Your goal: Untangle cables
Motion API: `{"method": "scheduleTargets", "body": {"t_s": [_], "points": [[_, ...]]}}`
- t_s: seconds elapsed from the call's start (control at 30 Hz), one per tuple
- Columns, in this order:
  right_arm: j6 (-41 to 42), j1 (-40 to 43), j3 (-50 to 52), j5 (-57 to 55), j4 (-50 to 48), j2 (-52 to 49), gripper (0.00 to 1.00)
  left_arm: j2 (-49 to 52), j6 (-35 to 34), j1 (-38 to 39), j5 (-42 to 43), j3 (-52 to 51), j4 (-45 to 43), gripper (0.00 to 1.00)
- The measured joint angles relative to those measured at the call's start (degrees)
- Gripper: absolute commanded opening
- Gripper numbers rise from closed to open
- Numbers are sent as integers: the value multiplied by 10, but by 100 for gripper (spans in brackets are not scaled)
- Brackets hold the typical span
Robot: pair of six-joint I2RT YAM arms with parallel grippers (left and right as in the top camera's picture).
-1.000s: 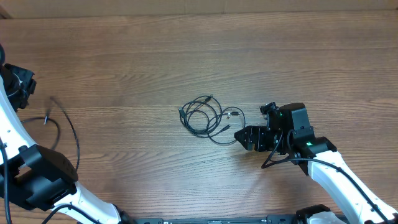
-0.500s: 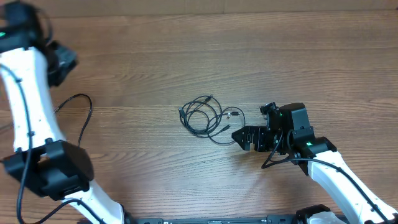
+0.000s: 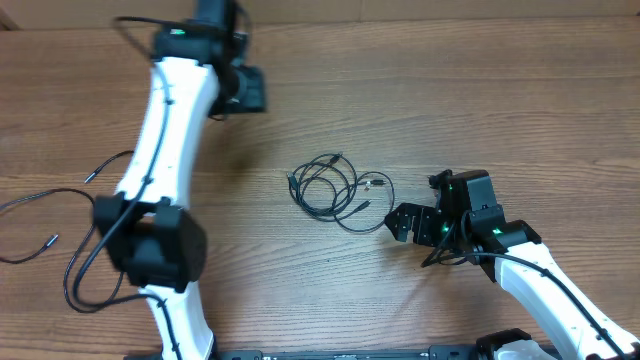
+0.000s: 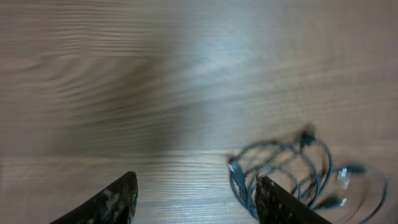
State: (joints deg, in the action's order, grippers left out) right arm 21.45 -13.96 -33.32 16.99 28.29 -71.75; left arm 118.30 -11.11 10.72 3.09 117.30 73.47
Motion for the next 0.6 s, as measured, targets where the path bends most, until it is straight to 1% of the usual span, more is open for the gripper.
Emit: {"method": "scheduleTargets", "body": {"t_s": [0.07, 0.33, 0.47, 0.5, 0.6], "points": [[17, 0, 0, -27, 3, 0, 100, 30, 33, 36, 6, 0, 1, 62], [34, 0, 0, -52, 9, 0, 100, 121, 77, 99, 10, 0, 5, 61], [37, 0, 0, -54, 9, 0, 100, 157, 84, 114, 10, 0, 12, 55], [37, 0, 0, -54, 9, 0, 100, 163, 85, 116, 10, 0, 13, 50], [38, 0, 0, -54, 9, 0, 100, 180, 87, 121, 10, 0, 15, 48]]}}
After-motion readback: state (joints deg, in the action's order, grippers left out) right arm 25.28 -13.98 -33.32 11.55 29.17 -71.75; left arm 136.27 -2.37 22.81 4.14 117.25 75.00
